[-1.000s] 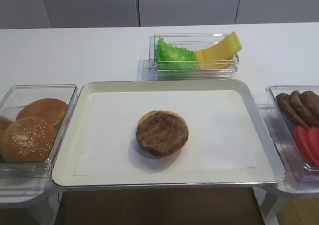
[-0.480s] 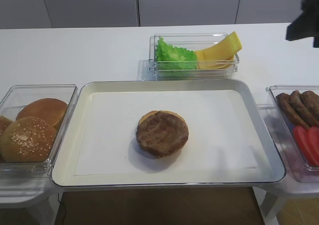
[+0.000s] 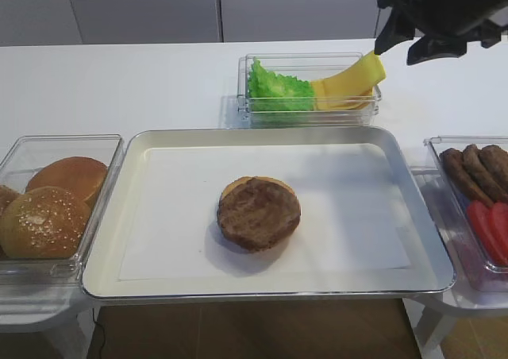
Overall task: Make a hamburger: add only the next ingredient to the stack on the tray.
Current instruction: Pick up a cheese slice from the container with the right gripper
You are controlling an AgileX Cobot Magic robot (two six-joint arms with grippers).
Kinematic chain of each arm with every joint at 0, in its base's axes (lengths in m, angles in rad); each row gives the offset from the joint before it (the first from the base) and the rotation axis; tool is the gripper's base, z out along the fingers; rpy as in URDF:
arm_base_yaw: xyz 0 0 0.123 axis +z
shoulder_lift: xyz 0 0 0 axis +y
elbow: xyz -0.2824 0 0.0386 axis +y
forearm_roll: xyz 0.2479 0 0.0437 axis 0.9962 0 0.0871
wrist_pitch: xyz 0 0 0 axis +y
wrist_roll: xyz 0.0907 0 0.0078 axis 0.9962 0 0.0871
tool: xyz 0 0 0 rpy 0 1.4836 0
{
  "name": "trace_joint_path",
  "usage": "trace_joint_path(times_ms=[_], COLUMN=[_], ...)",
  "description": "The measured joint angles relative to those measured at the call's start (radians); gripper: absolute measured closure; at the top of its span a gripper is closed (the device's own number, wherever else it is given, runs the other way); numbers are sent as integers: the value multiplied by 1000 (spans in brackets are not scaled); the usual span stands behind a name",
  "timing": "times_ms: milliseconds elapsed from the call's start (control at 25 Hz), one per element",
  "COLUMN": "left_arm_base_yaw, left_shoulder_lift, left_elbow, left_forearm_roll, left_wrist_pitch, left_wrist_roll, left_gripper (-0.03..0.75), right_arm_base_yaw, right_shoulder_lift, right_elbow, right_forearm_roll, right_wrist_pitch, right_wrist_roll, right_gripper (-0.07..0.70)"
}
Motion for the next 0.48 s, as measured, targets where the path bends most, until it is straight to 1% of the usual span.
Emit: trace_joint_path(times_ms=[80,200,360,480], left_arm_base_yaw=[0,0,0,0], left_shoulder_lift=[0,0,0,0], left_elbow=[0,0,0,0], left_forearm_roll=[0,0,0,0], left_wrist_pitch=[0,0,0,0], left_wrist_roll=[0,0,0,0], left_gripper=[422,422,422,422], right_arm_base_yaw=[0,0,0,0], right_shoulder_lift=[57,117,163,179], right_elbow=[-53,-97,-108,-108], right_forearm_roll=[0,0,2,0], right_wrist_pitch=[15,17,13,-1], right_wrist_roll=[-2,-2,-2,-6], right_gripper=[223,230,270,282])
